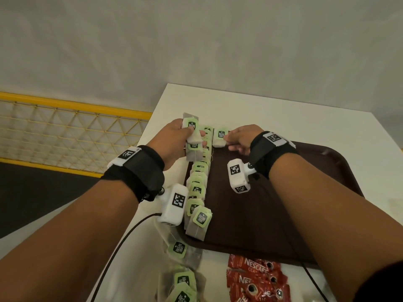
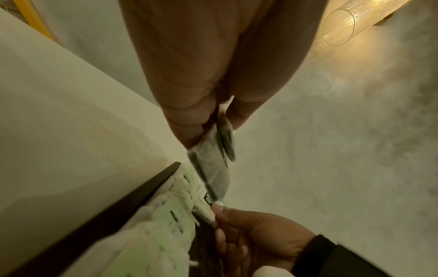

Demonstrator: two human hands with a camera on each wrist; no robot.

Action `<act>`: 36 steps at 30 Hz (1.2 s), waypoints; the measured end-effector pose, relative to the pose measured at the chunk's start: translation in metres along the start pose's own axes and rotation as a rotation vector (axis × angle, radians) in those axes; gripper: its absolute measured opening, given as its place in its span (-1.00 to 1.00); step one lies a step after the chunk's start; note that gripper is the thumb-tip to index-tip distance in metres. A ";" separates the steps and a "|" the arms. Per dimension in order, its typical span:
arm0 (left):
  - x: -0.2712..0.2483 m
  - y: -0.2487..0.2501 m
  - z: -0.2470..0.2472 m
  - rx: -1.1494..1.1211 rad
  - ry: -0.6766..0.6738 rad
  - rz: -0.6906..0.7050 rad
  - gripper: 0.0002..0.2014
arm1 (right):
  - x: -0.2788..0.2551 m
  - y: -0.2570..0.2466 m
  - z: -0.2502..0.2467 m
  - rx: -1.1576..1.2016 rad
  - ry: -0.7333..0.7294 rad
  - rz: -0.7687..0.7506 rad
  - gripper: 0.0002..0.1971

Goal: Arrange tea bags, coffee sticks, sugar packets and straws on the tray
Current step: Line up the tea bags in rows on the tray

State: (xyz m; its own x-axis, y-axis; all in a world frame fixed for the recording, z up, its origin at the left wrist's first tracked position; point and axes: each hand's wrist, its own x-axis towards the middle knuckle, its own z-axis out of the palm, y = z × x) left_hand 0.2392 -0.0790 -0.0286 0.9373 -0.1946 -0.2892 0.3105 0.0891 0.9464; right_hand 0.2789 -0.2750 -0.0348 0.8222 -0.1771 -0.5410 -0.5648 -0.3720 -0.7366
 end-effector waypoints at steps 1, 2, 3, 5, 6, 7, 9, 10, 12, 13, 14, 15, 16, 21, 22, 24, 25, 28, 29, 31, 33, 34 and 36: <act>0.000 0.000 -0.001 -0.004 -0.001 -0.001 -0.73 | 0.001 -0.002 0.003 -0.066 0.007 0.019 -0.89; -0.001 0.000 -0.002 -0.008 -0.002 -0.002 -0.73 | 0.003 -0.004 0.005 -0.112 0.011 0.033 -0.86; 0.000 -0.001 -0.003 -0.012 -0.005 -0.004 -0.73 | 0.005 -0.006 0.007 -0.134 0.017 0.045 -0.85; -0.001 -0.002 -0.005 -0.018 -0.020 -0.012 -0.73 | 0.007 -0.007 0.009 -0.162 0.038 0.061 -0.85; -0.001 -0.002 -0.007 -0.025 -0.029 -0.018 -0.74 | 0.008 -0.008 0.010 -0.177 0.043 0.070 -0.85; -0.001 -0.002 -0.008 -0.036 -0.034 -0.025 -0.74 | 0.010 -0.008 0.010 -0.184 0.049 0.076 -0.84; -0.001 -0.001 -0.011 -0.051 -0.036 -0.032 -0.74 | 0.012 -0.008 0.012 -0.194 0.064 0.082 -0.79; -0.001 -0.001 -0.012 -0.050 -0.035 -0.031 -0.75 | 0.012 -0.007 0.012 -0.198 0.072 0.084 -0.76; 0.000 -0.002 -0.013 -0.040 -0.027 -0.028 -0.75 | 0.011 -0.007 0.012 -0.208 0.088 0.075 -0.73; 0.000 -0.002 -0.012 -0.033 -0.024 -0.026 -0.76 | 0.010 -0.007 0.011 -0.224 0.093 0.065 -0.72; 0.000 -0.003 -0.012 -0.027 -0.022 -0.025 -0.76 | 0.009 -0.007 0.010 -0.247 0.091 0.049 -0.69; 0.000 -0.003 -0.011 -0.021 -0.020 -0.022 -0.76 | 0.008 -0.007 0.008 -0.273 0.082 0.023 -0.67; -0.001 -0.004 -0.010 -0.008 -0.020 -0.014 -0.77 | 0.006 -0.008 0.008 -0.293 0.080 -0.020 -0.65; -0.003 -0.006 -0.003 0.151 -0.024 0.035 -0.77 | -0.009 -0.011 0.014 0.026 -0.052 -0.327 -0.66; -0.003 -0.006 -0.001 0.169 -0.038 0.037 -0.76 | -0.013 -0.012 0.015 0.106 -0.128 -0.334 -0.63; -0.004 -0.006 0.001 0.202 -0.067 0.046 -0.74 | -0.019 -0.015 0.015 0.129 -0.215 -0.364 -0.61; -0.005 -0.006 0.002 0.218 -0.068 0.058 -0.73 | -0.022 -0.016 0.014 0.090 -0.226 -0.394 -0.65; -0.005 -0.005 0.004 0.234 -0.008 0.131 -0.73 | -0.026 -0.016 0.009 0.059 -0.239 -0.407 -0.76; -0.005 -0.005 0.004 0.231 0.019 0.152 -0.74 | -0.027 -0.014 0.008 0.083 -0.243 -0.394 -0.78; -0.005 -0.004 0.005 0.210 0.050 0.169 -0.76 | -0.030 -0.010 0.006 0.150 -0.246 -0.384 -0.81; -0.005 -0.003 0.005 0.172 0.036 0.153 -0.78 | -0.031 -0.008 0.002 0.229 -0.245 -0.371 -0.84; -0.005 -0.003 0.005 0.149 0.022 0.134 -0.79 | -0.031 -0.007 -0.001 0.258 -0.240 -0.359 -0.85; -0.004 -0.003 0.004 0.111 0.009 0.092 -0.79 | -0.029 -0.005 -0.009 0.280 -0.216 -0.320 -0.87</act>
State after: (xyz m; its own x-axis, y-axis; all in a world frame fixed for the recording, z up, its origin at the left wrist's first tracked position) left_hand 0.2337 -0.0823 -0.0292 0.9625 -0.1814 -0.2017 0.2046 -0.0030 0.9788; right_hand 0.2588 -0.2763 -0.0113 0.9411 0.1106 -0.3195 -0.3076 -0.1121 -0.9449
